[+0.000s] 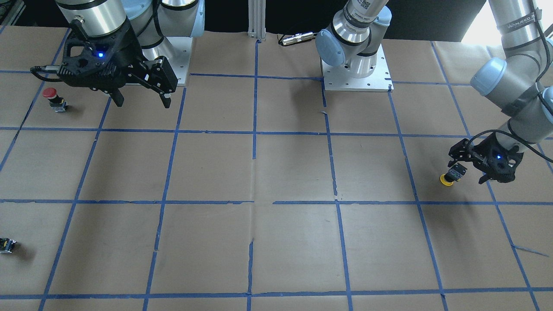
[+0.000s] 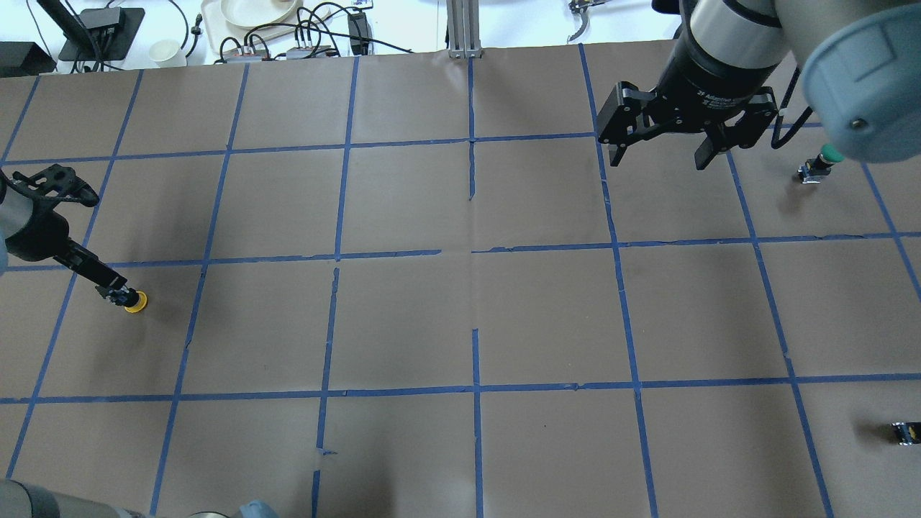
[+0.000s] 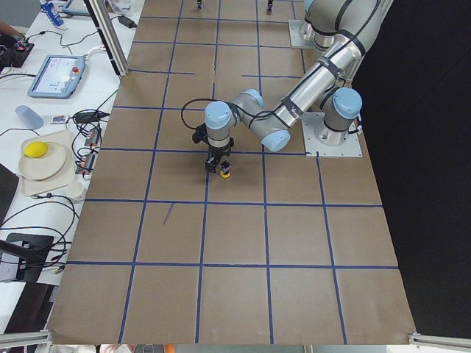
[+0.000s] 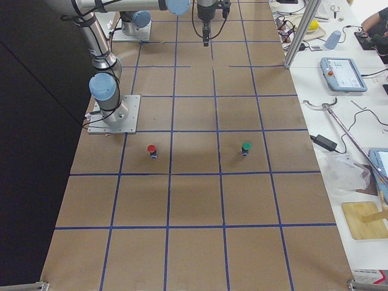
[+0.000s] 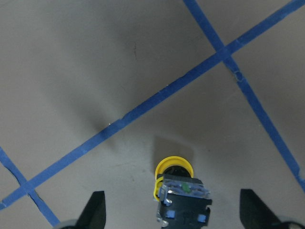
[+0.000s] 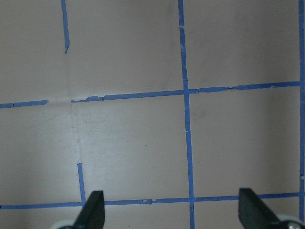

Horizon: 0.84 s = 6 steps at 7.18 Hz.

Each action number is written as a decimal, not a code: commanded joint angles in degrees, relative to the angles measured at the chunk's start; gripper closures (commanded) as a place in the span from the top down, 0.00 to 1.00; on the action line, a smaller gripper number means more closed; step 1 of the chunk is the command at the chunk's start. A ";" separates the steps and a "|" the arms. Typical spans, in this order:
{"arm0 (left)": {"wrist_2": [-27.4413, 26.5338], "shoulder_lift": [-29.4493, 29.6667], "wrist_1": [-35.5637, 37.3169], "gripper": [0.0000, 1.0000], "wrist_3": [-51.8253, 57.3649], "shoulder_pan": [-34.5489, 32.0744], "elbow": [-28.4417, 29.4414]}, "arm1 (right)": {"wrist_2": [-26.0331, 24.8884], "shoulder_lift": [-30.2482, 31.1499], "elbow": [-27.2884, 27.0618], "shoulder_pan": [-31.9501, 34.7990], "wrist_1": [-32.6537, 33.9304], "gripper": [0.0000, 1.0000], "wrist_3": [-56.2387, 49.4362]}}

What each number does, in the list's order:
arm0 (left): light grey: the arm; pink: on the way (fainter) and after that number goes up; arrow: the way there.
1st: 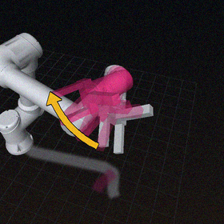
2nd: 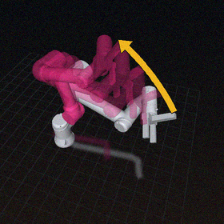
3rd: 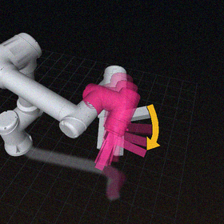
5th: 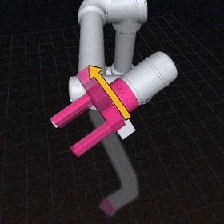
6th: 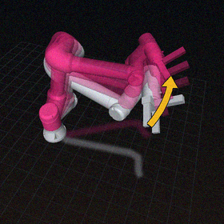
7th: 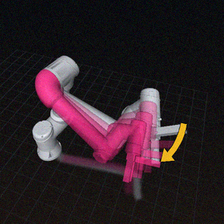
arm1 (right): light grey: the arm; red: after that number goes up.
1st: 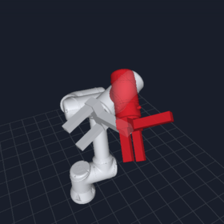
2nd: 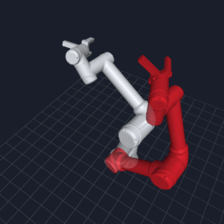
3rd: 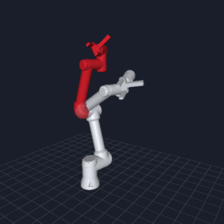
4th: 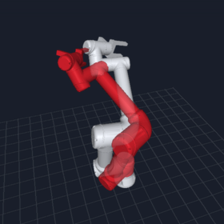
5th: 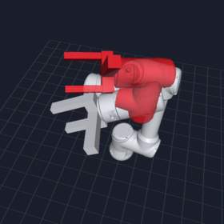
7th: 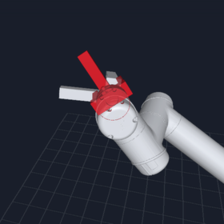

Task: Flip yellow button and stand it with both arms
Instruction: 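Close the left gripper on the yellow button's black base and lift it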

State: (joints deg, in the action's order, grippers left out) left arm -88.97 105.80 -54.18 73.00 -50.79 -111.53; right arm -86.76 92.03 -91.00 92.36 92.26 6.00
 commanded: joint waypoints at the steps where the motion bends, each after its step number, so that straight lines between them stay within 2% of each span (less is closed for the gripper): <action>1: 0.11 0.19 0.56 0.92 0.56 0.87 -1.50 | -0.25 0.08 -0.06 0.02 -0.15 1.00 -0.20; 3: -0.32 -0.15 0.82 0.82 0.56 0.87 -1.50 | 0.01 0.00 -0.06 -0.07 0.28 1.00 -0.20; 4: -0.24 -0.07 0.57 0.75 0.22 0.61 -1.76 | -0.77 0.26 -0.06 -0.16 -0.93 1.00 -0.46; 5: -0.07 -0.07 0.65 0.51 0.47 0.60 -2.29 | -1.82 1.48 0.03 0.02 -5.91 1.00 -0.29; 6: 0.20 0.02 0.91 0.25 0.48 0.60 -2.38 | -1.22 1.40 0.12 -0.16 -5.69 1.00 -0.02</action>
State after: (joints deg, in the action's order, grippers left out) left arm -89.01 105.76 -53.46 73.42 -50.15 -113.64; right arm -87.99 93.07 -90.97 92.29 88.17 5.75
